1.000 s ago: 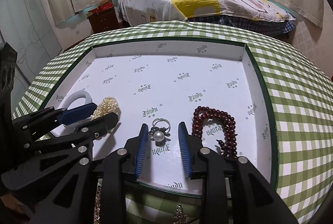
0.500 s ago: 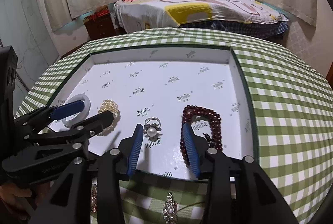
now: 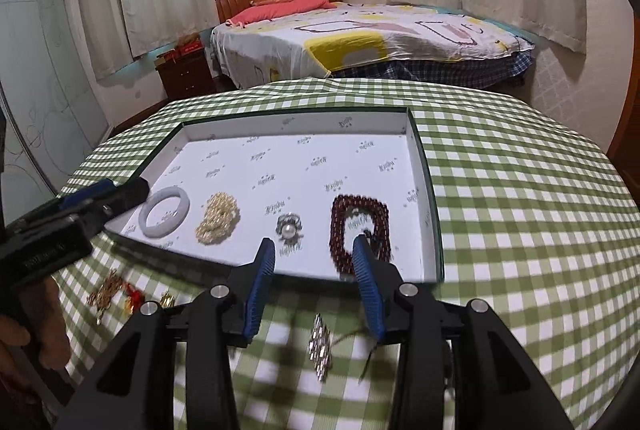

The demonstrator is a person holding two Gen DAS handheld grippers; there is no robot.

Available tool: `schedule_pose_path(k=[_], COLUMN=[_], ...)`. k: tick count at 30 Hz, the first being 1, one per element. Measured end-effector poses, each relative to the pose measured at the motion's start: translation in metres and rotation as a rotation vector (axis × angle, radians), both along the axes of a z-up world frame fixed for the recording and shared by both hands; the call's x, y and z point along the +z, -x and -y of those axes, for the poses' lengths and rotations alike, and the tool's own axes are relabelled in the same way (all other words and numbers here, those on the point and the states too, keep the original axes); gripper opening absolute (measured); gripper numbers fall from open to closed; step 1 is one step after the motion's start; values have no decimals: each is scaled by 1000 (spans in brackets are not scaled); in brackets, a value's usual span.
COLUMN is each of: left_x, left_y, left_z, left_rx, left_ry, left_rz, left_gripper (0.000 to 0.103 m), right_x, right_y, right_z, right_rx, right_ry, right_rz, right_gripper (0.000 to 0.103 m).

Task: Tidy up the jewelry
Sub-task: 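Carry the pearl strand and pearl ring into the tray and release both, then grasp the gold chain with the left tool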

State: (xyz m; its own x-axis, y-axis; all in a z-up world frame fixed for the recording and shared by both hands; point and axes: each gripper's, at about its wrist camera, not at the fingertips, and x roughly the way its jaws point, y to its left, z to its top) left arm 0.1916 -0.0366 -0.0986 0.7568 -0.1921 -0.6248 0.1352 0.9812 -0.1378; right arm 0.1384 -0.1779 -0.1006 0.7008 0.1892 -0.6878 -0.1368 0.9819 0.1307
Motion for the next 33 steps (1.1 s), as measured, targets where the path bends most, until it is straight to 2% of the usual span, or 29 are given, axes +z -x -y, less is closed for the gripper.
schedule_pose_path(k=[9, 17, 24, 33], left_x=[5, -17, -35, -45], left_y=[54, 89, 99, 86], left_z=[-24, -47, -59, -60], left_rx=[62, 113, 137, 137], left_ry=[-34, -50, -52, -64], left_rz=[61, 12, -41, -78], left_gripper=[74, 74, 74, 72], right_x=[-5, -20, -30, -34], right_y=[36, 67, 76, 77], right_z=[-2, -4, -7, -8], right_rx=[-4, -1, 4, 8], right_ry=[11, 10, 2, -1], right_rz=[13, 0, -17, -25], right_gripper=[41, 41, 41, 41])
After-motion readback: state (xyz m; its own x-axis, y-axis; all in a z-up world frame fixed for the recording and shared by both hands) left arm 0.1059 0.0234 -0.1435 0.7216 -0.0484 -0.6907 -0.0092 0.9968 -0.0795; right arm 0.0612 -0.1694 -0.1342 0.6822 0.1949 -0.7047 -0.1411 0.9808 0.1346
